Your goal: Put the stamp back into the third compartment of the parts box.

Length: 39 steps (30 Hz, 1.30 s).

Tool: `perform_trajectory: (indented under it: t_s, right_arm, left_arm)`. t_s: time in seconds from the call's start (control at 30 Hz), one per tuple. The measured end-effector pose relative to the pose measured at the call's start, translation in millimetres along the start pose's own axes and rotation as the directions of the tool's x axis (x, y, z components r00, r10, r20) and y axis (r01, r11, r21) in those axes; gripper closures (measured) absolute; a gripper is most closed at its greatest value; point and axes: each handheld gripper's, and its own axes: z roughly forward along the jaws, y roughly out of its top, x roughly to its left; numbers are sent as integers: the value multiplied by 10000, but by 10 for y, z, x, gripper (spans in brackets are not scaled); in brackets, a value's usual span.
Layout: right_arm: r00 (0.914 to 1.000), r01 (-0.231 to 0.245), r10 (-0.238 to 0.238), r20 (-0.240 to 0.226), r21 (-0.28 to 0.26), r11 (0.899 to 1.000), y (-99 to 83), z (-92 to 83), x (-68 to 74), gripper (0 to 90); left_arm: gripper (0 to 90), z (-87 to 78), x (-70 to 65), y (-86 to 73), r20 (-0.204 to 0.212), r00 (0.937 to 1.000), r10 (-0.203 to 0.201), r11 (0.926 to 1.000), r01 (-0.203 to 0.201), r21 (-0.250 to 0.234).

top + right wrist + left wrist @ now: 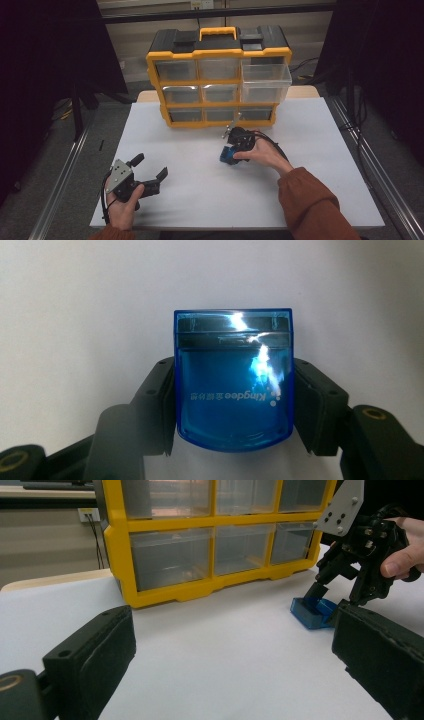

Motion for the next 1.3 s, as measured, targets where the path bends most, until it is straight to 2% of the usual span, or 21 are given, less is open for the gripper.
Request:
perform_trajectory:
  t_s: [0.1, 0.13, 0.17, 0.2, 0.3, 0.33, 0.4, 0.43, 0.5, 0.6, 0.63, 0.7, 0.73, 0.77, 0.8, 0.83, 0.87, 1.0, 1.07, 1.2, 1.3]
  right_arm:
    - [10000, 29, -29, 7, -90, 10000, -14, -21, -4, 419]
    - [10000, 0, -1, -17, -90, 10000, -21, -42, 4, 419]
    - [9997, -250, 251, 48, -132, 9996, -27, -77, 20, 419]
    - [9999, 5, -8, -149, -247, 9997, -28, -96, 1, 419]
    - [10000, -43, 44, 39, -456, 9990, -38, -182, 16, 419]
    - [9998, 217, -213, 49, -831, 9963, -55, -213, 14, 419]
    - [10000, 16, -20, -52, -786, 9969, -65, -229, 29, 419]
    - [10000, -4, 12, 92, -804, 9968, -82, -249, 41, 419]
    - [9998, 186, -189, -17, -1036, 9944, -107, -276, 26, 419]
    - [10000, -29, 23, -41, -1484, 9889, -144, -316, 31, 419]
    - [9999, -67, 49, -123, -1535, 9881, -163, -343, 43, 419]
    - [9996, -48, 6, -279, -1527, 9883, -199, -388, 61, 419]
    - [9999, -8, -10, -108, -1656, 9862, -220, -404, 65, 419]
    - [9999, -67, 44, -128, -1859, 9826, -251, -430, 70, 419]
    - [9996, 127, -176, -215, -2089, 9779, -274, -454, 53, 419]
    - [9998, 24, -66, -188, -2174, 9761, -288, -471, 62, 419]
    - [9993, 113, -188, -314, -2250, 9743, -319, -507, 65, 419]
    - [9988, 308, -387, -284, -2404, 9702, -325, -529, 111, 419]
    - [9976, 534, -630, -282, -2627, 9634, -305, -579, 137, 419]
    - [9979, 495, -590, -285, -2616, 9639, -294, -637, 174, 419]
    - [9971, 649, -739, -205, -2884, 9553, -289, -698, 209, 419]
  left_arm:
    - [40, -1, -7, 0, -96, 9999, -68, 10000, 68, -17]
    - [40, -4, -1, 2, -74, 10000, 49, 10000, -49, 47]
    - [40, 4, -4, -1, 2, 10000, -41, 10000, 41, -24]
    - [40, 11, -9, -3, -50, 10000, -13, 10000, 13, -8]
    - [40, 18, -12, -5, -22, 10000, -14, 10000, 14, 54]
    - [40, 19, -15, -6, -19, 10000, -88, 10000, 88, 24]
    - [40, 13, -9, -5, -73, 10000, -11, 10000, 12, 22]
    - [40, 13, -8, -5, -85, 10000, -9, 10000, 9, 40]
    - [40, 17, -8, -3, -72, 10000, -7, 10000, 7, 48]
    - [40, 18, -24, 0, -25, 10000, -78, 10000, 78, 10]
    - [40, 15, -19, 2, -27, 10000, 43, 10000, -43, 15]
    - [40, 13, -16, -1, -42, 10000, -14, 10000, 14, 12]
    - [40, 15, -13, -4, -54, 10000, -50, 10000, 50, -20]
    - [40, 12, -6, -4, -63, 10000, -23, 10000, 23, 41]
    - [40, 13, -7, -4, -71, 10000, -4, 10000, 4, 13]
    - [40, 15, -14, -3, -40, 10000, -65, 10000, 65, -26]
    - [40, 14, -18, 1, -4, 10000, 14, 10000, -14, -5]
    - [40, 20, -21, 1, 15, 10000, -38, 10000, 38, 16]
    - [40, 22, -18, -2, 17, 10000, -31, 10000, 31, 35]
    - [41, 19, -16, -6, -130, 9999, -75, 9999, 77, 142]
    - [41, 16, -10, -4, -135, 9999, -83, 9999, 84, 98]
